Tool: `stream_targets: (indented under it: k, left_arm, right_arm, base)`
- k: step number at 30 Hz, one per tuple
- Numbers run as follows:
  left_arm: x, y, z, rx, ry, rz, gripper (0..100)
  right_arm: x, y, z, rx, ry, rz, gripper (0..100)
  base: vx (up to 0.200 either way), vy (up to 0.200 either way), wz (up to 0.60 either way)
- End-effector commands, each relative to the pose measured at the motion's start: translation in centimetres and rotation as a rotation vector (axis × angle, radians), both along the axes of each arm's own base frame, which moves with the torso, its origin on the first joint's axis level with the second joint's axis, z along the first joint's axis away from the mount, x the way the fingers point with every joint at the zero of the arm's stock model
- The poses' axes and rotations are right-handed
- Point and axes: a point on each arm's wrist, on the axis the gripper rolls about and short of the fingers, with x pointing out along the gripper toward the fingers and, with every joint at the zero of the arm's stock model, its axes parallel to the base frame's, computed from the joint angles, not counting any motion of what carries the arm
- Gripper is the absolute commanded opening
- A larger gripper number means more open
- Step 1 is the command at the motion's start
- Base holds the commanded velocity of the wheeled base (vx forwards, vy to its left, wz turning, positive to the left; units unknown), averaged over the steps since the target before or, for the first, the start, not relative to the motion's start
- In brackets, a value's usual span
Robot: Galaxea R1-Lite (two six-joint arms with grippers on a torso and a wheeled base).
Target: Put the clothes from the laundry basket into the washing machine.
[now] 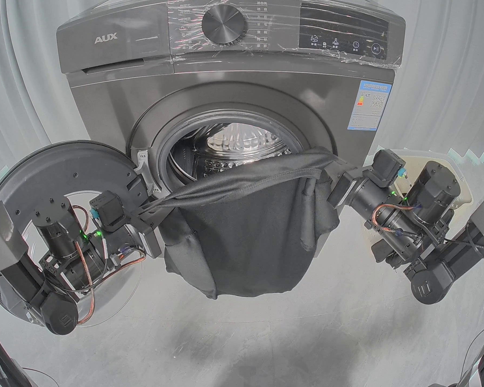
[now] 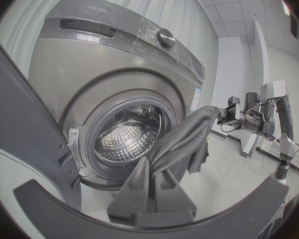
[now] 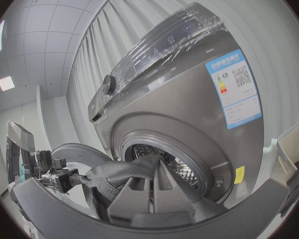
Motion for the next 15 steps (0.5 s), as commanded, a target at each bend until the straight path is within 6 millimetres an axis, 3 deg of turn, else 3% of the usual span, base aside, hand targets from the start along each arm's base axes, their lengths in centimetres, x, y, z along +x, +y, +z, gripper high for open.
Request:
stream_targets:
  k: [1,15]
  left_arm:
    - [0.6,-0.1,0.8,-0.015,-0.034,0.009,0]
    - [1.0,1.8,4.0,-0.072,-0.144,0.101,0]
  right_arm:
    - [-0.5,-0.8,1.4,0.019,-0.035,-0.016,0]
    - [-0.4,-1.1,1.4,-0.003,-0.051,-0.059,0]
  base:
    - [0.0,0.0,0.0]
    - [0.0,0.0,0.0]
